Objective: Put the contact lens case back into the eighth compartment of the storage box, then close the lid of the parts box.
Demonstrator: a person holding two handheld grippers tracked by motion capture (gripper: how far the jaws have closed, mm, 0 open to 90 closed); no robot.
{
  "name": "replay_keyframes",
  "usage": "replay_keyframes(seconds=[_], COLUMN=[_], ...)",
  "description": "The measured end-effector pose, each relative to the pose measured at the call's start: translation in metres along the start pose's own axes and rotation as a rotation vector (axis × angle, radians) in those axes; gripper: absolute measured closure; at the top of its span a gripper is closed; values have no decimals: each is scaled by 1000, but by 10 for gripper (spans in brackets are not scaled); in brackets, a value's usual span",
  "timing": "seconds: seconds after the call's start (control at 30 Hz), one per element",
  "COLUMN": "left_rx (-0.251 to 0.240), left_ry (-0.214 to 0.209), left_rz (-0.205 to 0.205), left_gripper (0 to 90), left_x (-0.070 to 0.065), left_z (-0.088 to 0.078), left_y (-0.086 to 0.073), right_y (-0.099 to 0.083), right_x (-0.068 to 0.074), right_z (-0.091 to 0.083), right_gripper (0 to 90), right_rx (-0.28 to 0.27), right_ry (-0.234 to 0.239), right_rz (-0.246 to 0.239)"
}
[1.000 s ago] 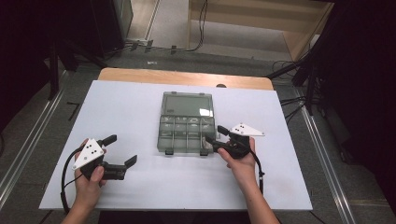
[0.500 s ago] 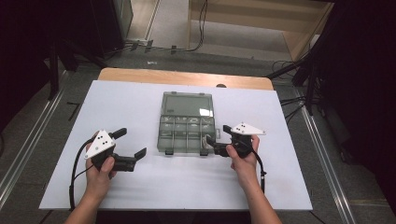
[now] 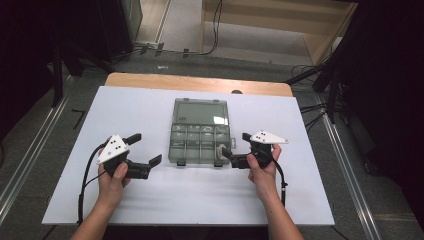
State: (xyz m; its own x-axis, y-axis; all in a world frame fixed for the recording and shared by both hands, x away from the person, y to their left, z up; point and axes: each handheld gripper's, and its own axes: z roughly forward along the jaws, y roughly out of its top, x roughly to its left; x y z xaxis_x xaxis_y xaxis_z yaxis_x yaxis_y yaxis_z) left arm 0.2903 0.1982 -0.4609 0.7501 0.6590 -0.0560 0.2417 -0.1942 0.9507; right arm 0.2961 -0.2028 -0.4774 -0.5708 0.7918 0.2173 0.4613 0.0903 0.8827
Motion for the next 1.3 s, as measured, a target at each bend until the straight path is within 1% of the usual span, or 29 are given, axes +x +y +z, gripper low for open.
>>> replay_keyframes(seconds=[0.23,0.43,0.63,0.73,0.8,0.9,1.13,1.17,1.27,1.3], left_rx=[-2,-5,-3,2,1,3,-8,-5,-1,0], left_ry=[-8,-11,-22,-27,-38,-40,-43,-44,-52,-48], left_rz=[-5,-7,-7,-11,-17,-17,-31,-30,-42,-41], left_gripper=[0,0,0,0,0,0,0,0,0,0], left_x=[1,0,1,2,3,4,10,11,16,17], left_z=[5,13,23,29,33,38,47,48,51,52], left_y=[2,4,7,8,9,10,15,16,18,18], right_y=[1,1,2,3,4,5,7,7,9,9], right_x=[0,-2,-3,-4,-6,-7,-12,-13,-15,-16], right_z=[0,2,5,6,7,9,13,14,15,15], right_gripper=[0,0,0,0,0,0,0,0,0,0], right_rx=[-7,-12,-14,-15,-17,-18,-22,-21,-22,-23], right_ry=[5,8,5,8,7,4,-2,-3,-7,-9], right_rz=[3,2,8,6,8,12,19,15,17,23])
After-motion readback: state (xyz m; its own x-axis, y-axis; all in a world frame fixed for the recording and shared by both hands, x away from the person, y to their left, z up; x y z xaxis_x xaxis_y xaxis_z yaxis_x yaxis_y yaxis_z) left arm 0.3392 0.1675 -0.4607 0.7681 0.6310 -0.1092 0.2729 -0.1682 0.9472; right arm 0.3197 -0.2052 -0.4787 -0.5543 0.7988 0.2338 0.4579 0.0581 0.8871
